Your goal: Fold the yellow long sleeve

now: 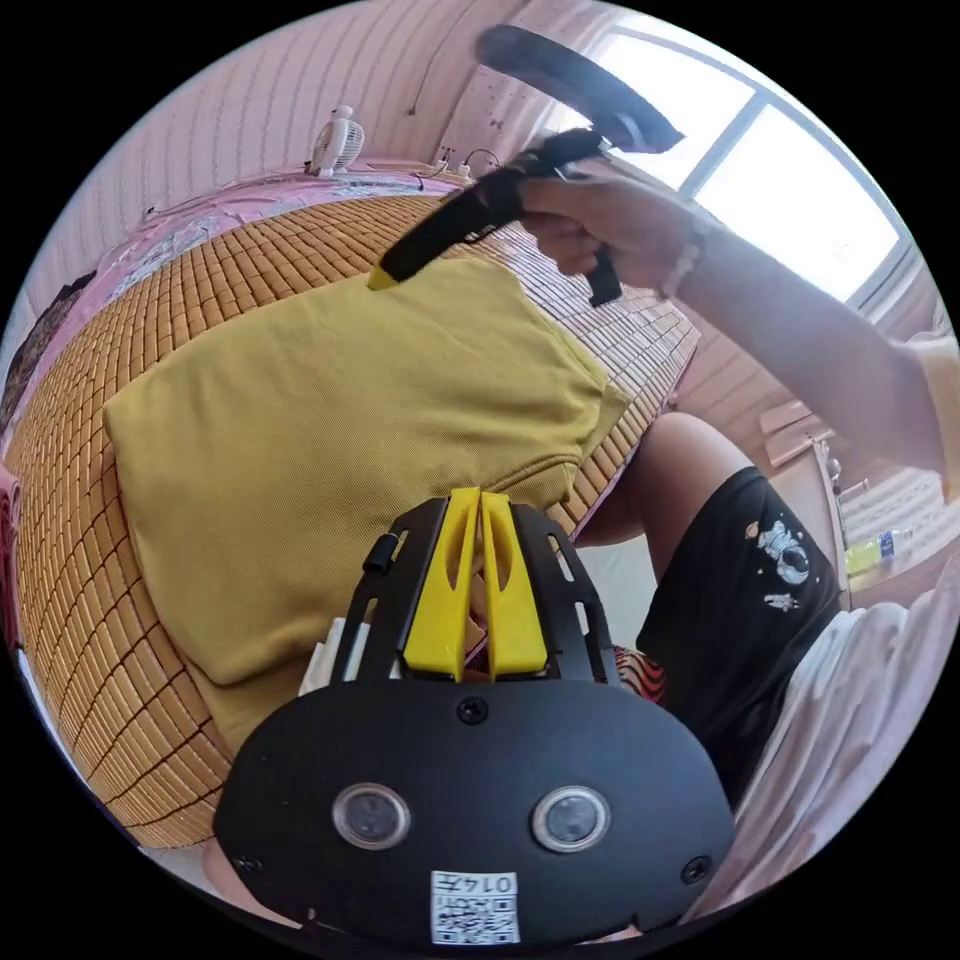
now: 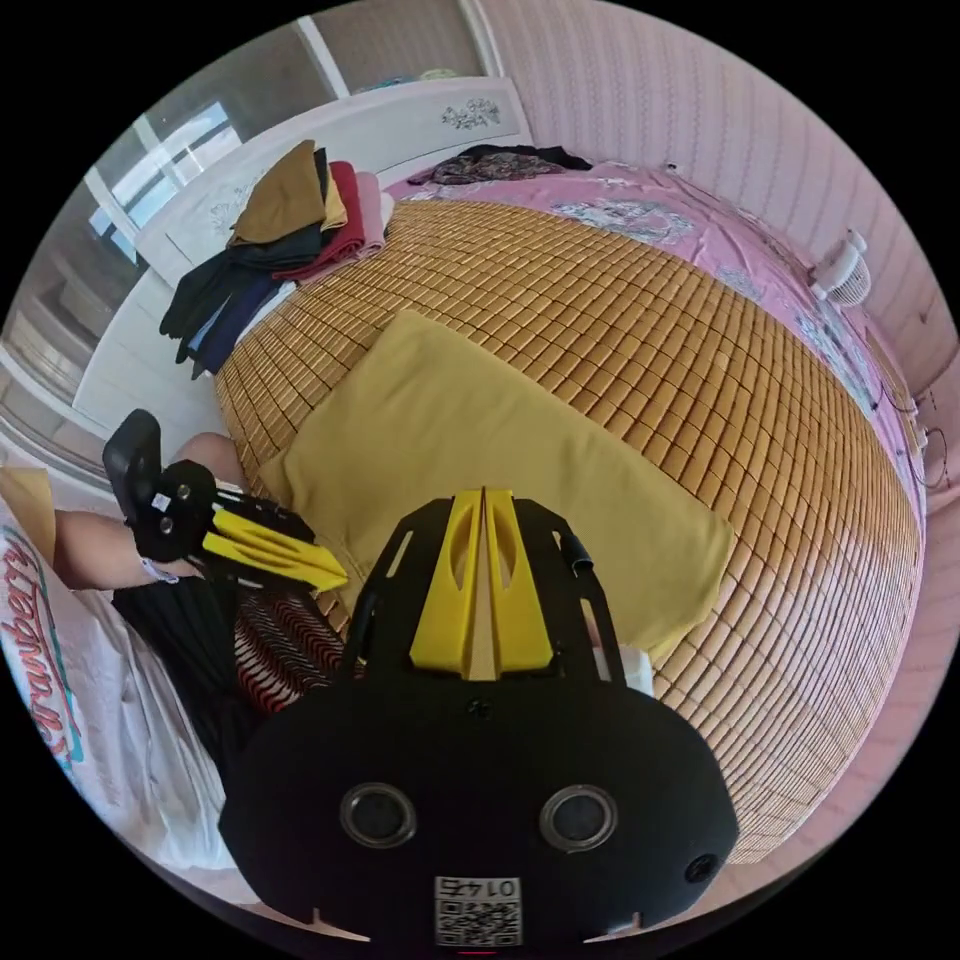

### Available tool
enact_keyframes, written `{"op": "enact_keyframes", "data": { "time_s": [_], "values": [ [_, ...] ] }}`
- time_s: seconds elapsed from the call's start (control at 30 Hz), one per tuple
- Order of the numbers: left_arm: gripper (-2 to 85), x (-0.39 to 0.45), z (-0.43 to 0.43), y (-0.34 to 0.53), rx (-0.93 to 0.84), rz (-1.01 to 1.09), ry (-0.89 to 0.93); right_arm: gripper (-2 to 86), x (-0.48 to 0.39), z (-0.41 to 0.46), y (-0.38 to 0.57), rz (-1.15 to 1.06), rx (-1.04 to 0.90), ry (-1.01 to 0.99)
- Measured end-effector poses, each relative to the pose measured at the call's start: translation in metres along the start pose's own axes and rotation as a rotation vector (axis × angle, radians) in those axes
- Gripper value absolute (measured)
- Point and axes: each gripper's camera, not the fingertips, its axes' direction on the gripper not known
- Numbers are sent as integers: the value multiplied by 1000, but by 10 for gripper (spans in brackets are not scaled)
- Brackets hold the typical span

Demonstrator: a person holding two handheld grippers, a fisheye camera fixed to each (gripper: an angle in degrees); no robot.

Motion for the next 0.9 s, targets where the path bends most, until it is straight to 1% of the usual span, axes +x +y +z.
{"op": "enact_keyframes", "data": {
  "time_s": [0.03,0.07,0.1,0.13,0.17,0.2,0.3,0.33,0.43,0.5,0.57,0.63,0.7,0.73,0.77,0.8,0.83,0.9],
  "values": [
    [-10,8,13,5,-48,22,-39,-5,-3,16,-25,-36,-58,55],
    [-10,13,13,13,6,25,-49,-5,-5,26,-36,-50,-84,88],
    [-10,14,15,17,13,23,-51,-5,-6,48,-54,-68,-141,146],
    [-10,16,17,23,34,11,-47,-5,-6,78,-67,-96,-239,170],
    [-10,18,18,28,49,-9,-40,-5,-7,91,-71,-113,-282,176],
    [-10,18,20,30,54,-18,-36,-5,-10,95,-77,-158,-262,189],
    [-10,23,25,37,65,-23,-27,-5,-8,95,-106,-238,-436,127],
    [-10,25,26,40,67,-21,-22,-5,-5,90,-116,-242,-460,118],
    [-10,26,31,46,67,-33,9,-5,5,86,-135,-209,-424,145],
    [-10,26,33,50,66,-38,31,-5,10,105,-137,-196,-441,161],
    [-10,28,37,55,66,-25,48,-5,15,116,-137,-182,-417,164],
    [-10,29,39,59,69,-20,62,-5,25,112,-149,-145,-506,99],
    [-10,32,41,64,77,-13,67,-5,30,99,-156,-138,-524,44],
    [-10,34,42,68,83,-8,67,-5,33,91,-159,-121,-466,65],
    [-10,37,43,71,89,-3,65,-5,34,90,-159,-112,-447,82],
    [-10,39,43,73,90,2,63,-5,38,98,-156,-95,-452,118],
    [-10,44,43,76,92,17,55,-5,40,116,-148,-98,-495,133],
    [-10,51,41,81,84,40,55,-5,44,114,-138,-83,-418,156]
  ]
}}
